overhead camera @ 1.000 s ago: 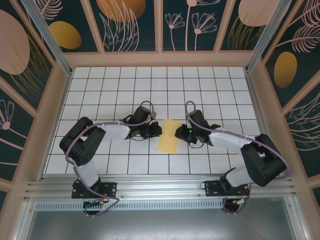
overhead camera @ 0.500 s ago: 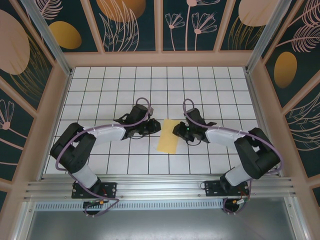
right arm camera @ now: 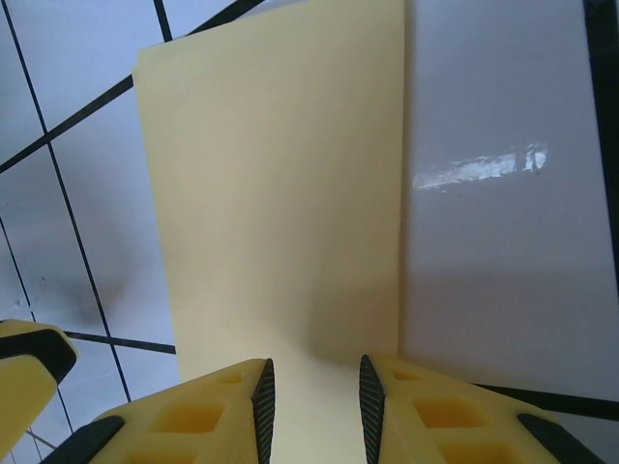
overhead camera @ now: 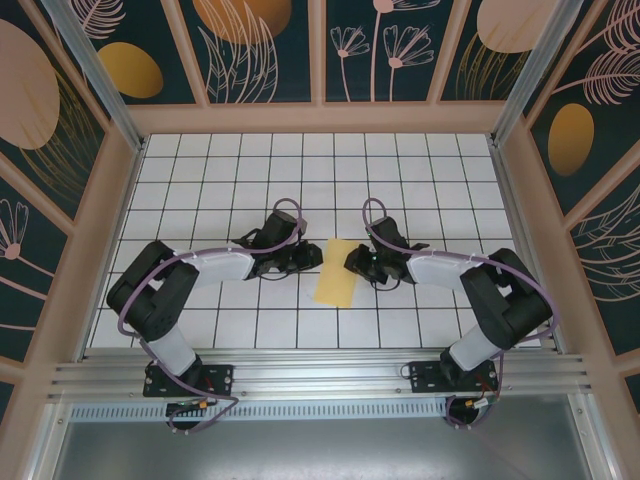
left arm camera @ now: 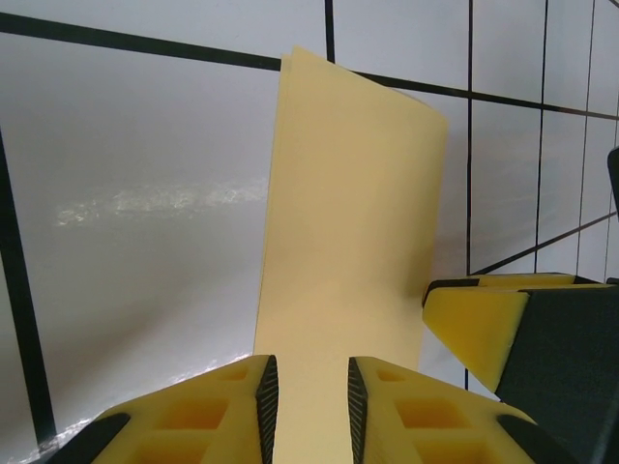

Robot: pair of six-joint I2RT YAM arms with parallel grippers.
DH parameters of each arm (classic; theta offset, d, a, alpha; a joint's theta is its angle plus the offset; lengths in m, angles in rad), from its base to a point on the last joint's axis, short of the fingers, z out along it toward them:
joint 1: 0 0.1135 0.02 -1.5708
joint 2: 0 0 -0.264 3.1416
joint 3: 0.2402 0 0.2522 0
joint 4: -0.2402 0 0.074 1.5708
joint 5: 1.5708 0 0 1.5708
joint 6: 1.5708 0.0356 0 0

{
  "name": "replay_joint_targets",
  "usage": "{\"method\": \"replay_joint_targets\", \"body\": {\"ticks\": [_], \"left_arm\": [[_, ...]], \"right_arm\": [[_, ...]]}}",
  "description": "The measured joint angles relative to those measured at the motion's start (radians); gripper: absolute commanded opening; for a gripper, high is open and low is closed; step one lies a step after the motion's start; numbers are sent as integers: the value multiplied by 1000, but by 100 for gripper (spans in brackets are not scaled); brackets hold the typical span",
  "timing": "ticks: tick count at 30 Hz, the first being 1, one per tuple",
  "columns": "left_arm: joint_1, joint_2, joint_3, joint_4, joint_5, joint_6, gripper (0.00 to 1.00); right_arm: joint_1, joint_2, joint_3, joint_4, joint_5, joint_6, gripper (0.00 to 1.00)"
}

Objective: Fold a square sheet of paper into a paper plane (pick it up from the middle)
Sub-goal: Fold the square sheet of paper in half at the center of the table.

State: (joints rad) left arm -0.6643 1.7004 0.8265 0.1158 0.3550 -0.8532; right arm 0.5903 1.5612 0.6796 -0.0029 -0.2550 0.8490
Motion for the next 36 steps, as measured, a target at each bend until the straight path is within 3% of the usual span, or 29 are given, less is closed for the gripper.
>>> {"method": "replay_joint_targets", "body": {"ticks": [12, 24, 36], "left_arm": [[0, 41, 0, 0, 16, 0, 39], [0, 61, 0, 0, 72, -5, 40], [0, -10, -75, 4, 132, -42, 44]], "right_arm": [[0, 0, -26, 14, 0, 7, 33], [-2, -3, -41, 41, -5, 23, 32], [-2, -8, -56, 67, -7, 26, 33]]}}
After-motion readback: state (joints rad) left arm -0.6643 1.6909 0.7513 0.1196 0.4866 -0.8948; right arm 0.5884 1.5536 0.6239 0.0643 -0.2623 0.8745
